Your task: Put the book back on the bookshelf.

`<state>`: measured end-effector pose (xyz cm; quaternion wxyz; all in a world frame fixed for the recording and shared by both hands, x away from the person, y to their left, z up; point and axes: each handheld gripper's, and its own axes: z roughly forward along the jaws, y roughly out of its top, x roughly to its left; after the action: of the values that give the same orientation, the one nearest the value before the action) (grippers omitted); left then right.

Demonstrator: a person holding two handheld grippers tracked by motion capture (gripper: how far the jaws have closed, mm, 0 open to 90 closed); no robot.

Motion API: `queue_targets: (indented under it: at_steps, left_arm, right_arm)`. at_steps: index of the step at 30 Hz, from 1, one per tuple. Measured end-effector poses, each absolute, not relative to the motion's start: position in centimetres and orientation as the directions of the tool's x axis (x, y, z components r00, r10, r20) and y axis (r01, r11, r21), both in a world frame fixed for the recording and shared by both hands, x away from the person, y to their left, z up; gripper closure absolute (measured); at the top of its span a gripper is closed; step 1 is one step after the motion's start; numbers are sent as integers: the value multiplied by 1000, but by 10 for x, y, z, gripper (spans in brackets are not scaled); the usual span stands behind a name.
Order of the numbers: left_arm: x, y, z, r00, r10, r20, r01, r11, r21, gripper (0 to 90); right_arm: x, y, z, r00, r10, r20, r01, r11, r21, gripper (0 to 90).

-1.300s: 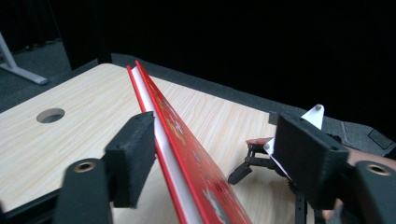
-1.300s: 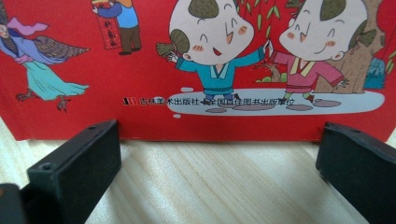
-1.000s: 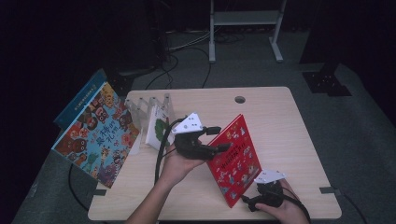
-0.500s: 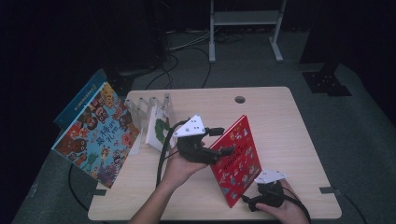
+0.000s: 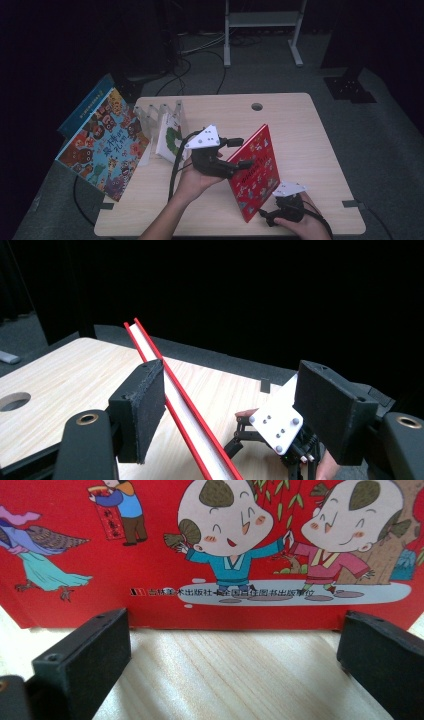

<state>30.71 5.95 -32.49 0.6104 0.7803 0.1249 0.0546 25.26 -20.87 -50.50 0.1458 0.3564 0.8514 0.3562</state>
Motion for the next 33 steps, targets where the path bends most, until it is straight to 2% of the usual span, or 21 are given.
queue_targets:
  at_steps: [15, 19, 22, 27, 33]
  left_arm:
    - [302, 56, -328, 969, 232, -82, 125, -176, 976, 251]
    - [300, 46, -340, 974, 208, -87, 139, -249, 958, 266]
    - [302, 47, -344, 971, 218, -100, 155, -248, 956, 274]
    - [303, 50, -343, 964, 247, -100, 167, -269, 949, 358]
    - [304, 53, -341, 953, 281, -109, 188, -273, 943, 525]
  right_arm:
    - [253, -210, -505, -704, 710, -4, 498, 498, 710, 1]
    - [253, -211, -505, -701, 714, -7, 493, 491, 718, 28]
    - [252, -212, -505, -700, 714, -5, 492, 487, 721, 44]
    - [252, -212, -505, -701, 713, -4, 492, 488, 721, 47]
    - [252, -212, -505, -695, 719, -3, 495, 481, 724, 62]
